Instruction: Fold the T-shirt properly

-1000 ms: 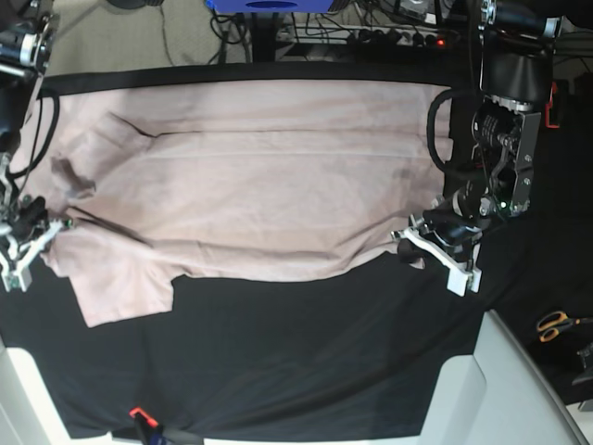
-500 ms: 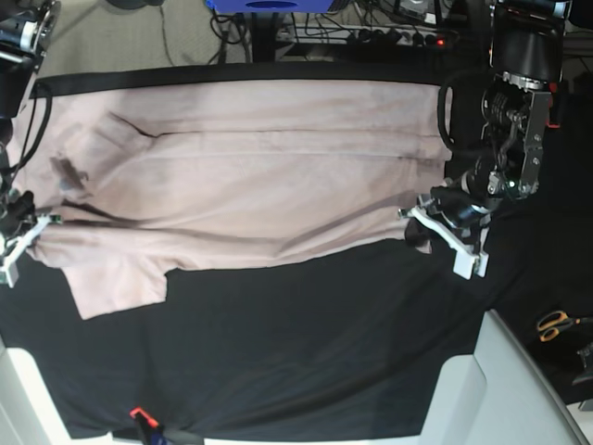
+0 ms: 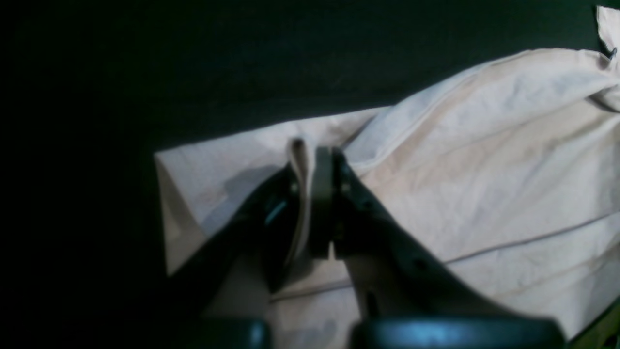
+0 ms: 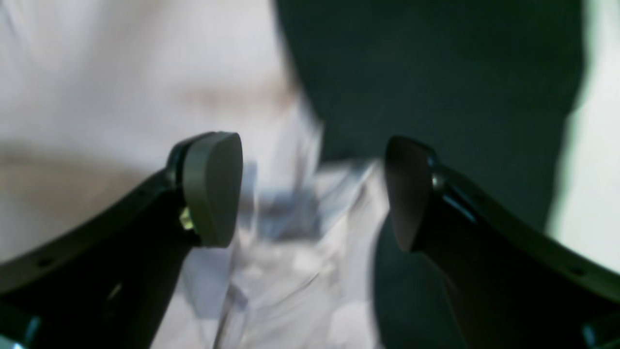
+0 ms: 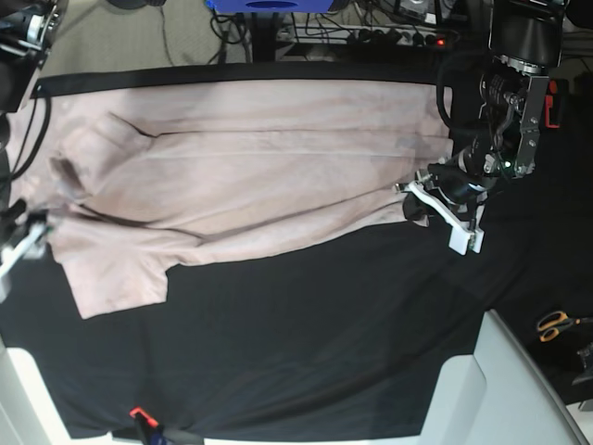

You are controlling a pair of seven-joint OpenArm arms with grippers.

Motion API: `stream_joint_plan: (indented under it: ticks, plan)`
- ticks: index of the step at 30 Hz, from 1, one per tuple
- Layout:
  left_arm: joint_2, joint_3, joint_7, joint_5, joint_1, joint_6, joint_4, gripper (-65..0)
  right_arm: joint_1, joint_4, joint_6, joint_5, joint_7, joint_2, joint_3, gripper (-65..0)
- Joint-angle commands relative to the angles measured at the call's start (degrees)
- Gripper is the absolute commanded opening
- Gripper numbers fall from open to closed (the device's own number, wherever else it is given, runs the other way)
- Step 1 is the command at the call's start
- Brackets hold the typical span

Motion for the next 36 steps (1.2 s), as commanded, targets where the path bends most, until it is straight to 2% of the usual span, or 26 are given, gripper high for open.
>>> stream_joint_plan:
  ticks: [1,3,5,7,10,12,13,15,17,21,27,33,34,36]
  plan:
    - [-0.79,-0.45,-1.12,-0.44,-0.78,-0.35,0.88,-65.0,2.23,1.08,-0.15,0.02,0.56,0.26,-0.03,-21.0]
    - [-0.88,-0.45,-1.12,-0.44,-0.78,-0.35,0.88,-65.0,6.80,-2.17,-0.07,0.02,0.56,0.17,-0.21,-20.4]
    - [-0.88,-0.45,-1.12,-0.44,-0.78,-0.35,0.88,-65.0,12.16,-10.87,0.02,0.02,1.88,0.35,-2.41,-20.4]
    - [-0.79,-0.45,-1.12,-0.44,-0.78,-0.35,0.88,-65.0,17.79,-23.09,0.11,0.02,8.21,1.14,-5.22,-20.3]
    - [-0.79,-0.45,-1.12,-0.44,-0.78,-0.35,0.88,-65.0,25.00,-41.99,-0.15,0.02,21.57,1.93,-9.70,-20.3]
    - [-0.79,-0.54,-1.12,-0.44,-0.78,-0.35,0.88,-65.0,28.34,-51.93,-0.33,0.02,28.34,2.28,-11.90,-20.4]
    - [-0.79,-0.72,-1.12,-0.44,-0.78,-0.35,0.88,-65.0,29.83,-56.41,-1.39,0.02,31.59,2.81,-12.69,-20.4]
    - [-0.88,-0.98,-1.12,-0.44,-0.08,-0.35,0.88,-65.0,31.33,-62.92,-7.28,0.02,36.95,3.07,-14.10,-20.1]
    - [-0.88,-0.98,-1.21,-0.44,0.10,-0.43,1.14,-65.0,31.33,-65.64,-11.76,0.02,41.44,3.16,-16.12,-20.0]
    - [-0.97,-0.98,-1.30,-0.44,0.62,-0.43,1.23,-65.0,29.92,-66.43,-12.81,0.02,42.49,3.34,-19.81,-17.4]
    - [-0.97,-0.98,-1.30,-0.44,0.53,-0.52,1.23,-65.0,28.86,-66.26,-12.29,0.02,39.59,2.90,-20.08,-17.9]
    - [-0.88,-0.98,-1.30,-0.44,0.18,-0.52,0.88,-65.0,29.04,-65.99,-12.20,0.02,39.33,2.37,-20.17,-18.2]
    - [-0.88,-0.98,-1.30,-0.44,0.18,-0.52,0.88,-65.0,29.13,-65.99,-12.20,0.02,39.24,2.28,-20.17,-19.2]
    - [-0.88,-0.98,-1.30,-0.44,0.18,-0.52,0.88,-65.0,29.48,-65.99,-12.20,0.02,39.15,2.28,-20.25,-28.4]
